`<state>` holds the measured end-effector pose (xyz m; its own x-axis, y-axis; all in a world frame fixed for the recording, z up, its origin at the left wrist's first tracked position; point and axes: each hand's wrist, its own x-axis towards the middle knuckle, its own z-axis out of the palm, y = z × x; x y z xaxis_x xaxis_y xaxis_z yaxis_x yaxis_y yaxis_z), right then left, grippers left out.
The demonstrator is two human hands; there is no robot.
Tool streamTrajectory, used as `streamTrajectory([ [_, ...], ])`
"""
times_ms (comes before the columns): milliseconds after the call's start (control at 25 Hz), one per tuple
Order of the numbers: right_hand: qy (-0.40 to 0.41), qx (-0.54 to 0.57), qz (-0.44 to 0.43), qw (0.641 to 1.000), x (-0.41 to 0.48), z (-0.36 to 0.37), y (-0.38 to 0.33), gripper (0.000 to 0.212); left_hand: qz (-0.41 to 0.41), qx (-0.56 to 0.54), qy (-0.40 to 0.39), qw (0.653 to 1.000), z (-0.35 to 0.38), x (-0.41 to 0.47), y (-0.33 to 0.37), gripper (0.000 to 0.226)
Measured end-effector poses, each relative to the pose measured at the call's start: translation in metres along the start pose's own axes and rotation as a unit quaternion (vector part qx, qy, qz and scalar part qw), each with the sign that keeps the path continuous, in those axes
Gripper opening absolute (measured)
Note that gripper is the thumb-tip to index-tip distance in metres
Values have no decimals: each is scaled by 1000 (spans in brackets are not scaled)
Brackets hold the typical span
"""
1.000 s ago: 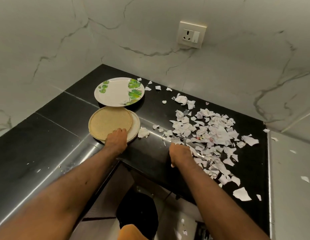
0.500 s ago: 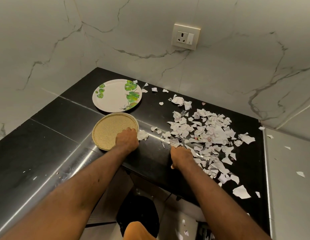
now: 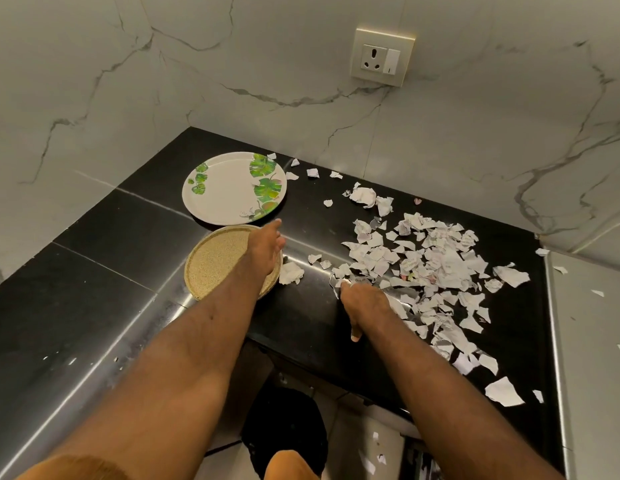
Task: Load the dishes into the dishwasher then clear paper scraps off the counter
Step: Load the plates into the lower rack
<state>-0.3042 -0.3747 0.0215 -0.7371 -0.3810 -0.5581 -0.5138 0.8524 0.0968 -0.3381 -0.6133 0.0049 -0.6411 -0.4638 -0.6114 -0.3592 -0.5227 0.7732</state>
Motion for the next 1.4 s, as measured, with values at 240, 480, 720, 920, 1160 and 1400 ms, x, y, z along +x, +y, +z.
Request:
streamTrajectory([
  [240,-28,-43,-35,998,16,2,2,108,-56,-259,15,964,26,29,16,65],
  [480,-26,-42,-41,998,21,-4,-2,110,-58,-369,21,927,39,48,21,61],
  [720,-12,-68,-31,997,22,-6,-6,108,-42,-409,49,910,39,69,22,51],
  [920,-25,-65,-27,997,22,-8,-6,116,18,-404,143,904,40,66,32,46],
  [1160,-6,-62,-26,998,20,-5,-7,119,34,-341,62,938,26,48,28,44],
  [1400,8,-29,-33,999,11,3,0,129,32,-222,-16,974,26,-7,1,39],
])
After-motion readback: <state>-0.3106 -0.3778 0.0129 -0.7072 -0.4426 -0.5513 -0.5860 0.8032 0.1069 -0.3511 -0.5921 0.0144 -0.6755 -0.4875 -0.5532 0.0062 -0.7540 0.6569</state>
